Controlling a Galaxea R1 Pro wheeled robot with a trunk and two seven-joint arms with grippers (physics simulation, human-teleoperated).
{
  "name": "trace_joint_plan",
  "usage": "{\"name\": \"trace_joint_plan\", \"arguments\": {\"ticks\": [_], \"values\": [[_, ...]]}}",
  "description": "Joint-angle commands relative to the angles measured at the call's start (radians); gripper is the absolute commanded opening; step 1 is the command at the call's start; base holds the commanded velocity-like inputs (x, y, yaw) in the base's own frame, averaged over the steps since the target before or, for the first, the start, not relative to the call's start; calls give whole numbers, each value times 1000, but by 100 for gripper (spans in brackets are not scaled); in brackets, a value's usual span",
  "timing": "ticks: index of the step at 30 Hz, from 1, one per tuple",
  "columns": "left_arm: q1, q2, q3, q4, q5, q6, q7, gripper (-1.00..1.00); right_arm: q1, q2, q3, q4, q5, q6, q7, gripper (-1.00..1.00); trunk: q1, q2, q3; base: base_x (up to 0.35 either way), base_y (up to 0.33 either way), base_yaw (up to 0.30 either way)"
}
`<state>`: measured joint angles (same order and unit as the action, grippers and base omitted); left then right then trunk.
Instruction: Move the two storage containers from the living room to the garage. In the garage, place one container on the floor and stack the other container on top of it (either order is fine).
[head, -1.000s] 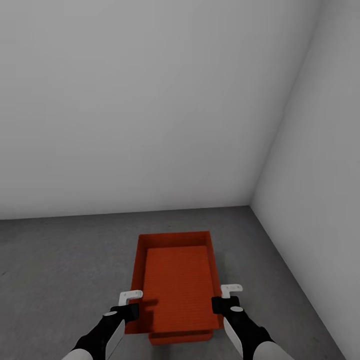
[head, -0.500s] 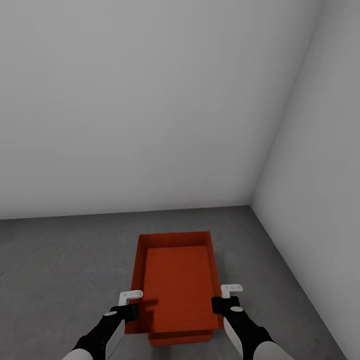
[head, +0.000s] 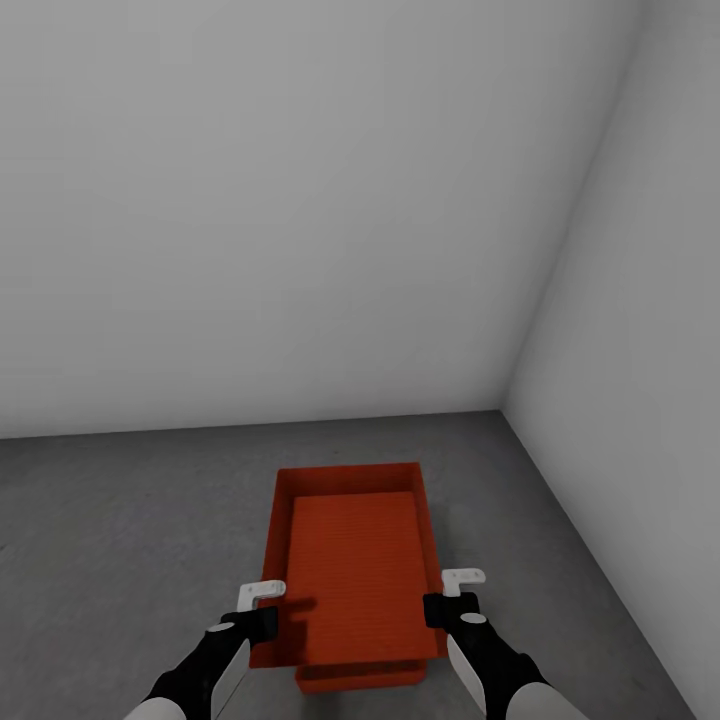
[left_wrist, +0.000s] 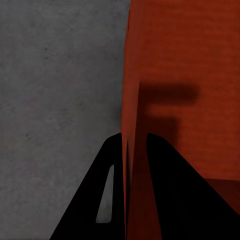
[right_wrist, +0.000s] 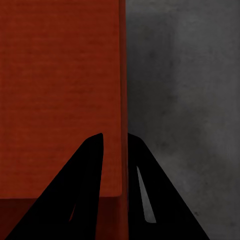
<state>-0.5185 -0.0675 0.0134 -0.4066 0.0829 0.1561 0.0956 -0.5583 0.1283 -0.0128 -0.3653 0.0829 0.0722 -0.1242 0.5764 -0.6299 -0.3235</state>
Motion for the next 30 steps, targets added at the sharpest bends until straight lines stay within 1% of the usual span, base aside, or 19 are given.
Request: {"name": "trace_joint_plan", "arguments": {"ticks": [1, 10, 30], "values": [[2, 0, -24, -3, 0, 5, -36, -100, -20, 1, -41, -1, 11, 8, -14, -100, 4, -8, -5, 0, 0, 0], [2, 0, -24, -3, -1, 5, -37, -100, -20, 1, -41, -1, 11, 8, -14, -100, 39, -71, -36, 0, 0, -12], [2, -1, -24, -3, -1, 4, -37, -100, -20, 1, -41, -1, 11, 8, -14, -100, 115, -211, -131, 0, 0, -83]]}}
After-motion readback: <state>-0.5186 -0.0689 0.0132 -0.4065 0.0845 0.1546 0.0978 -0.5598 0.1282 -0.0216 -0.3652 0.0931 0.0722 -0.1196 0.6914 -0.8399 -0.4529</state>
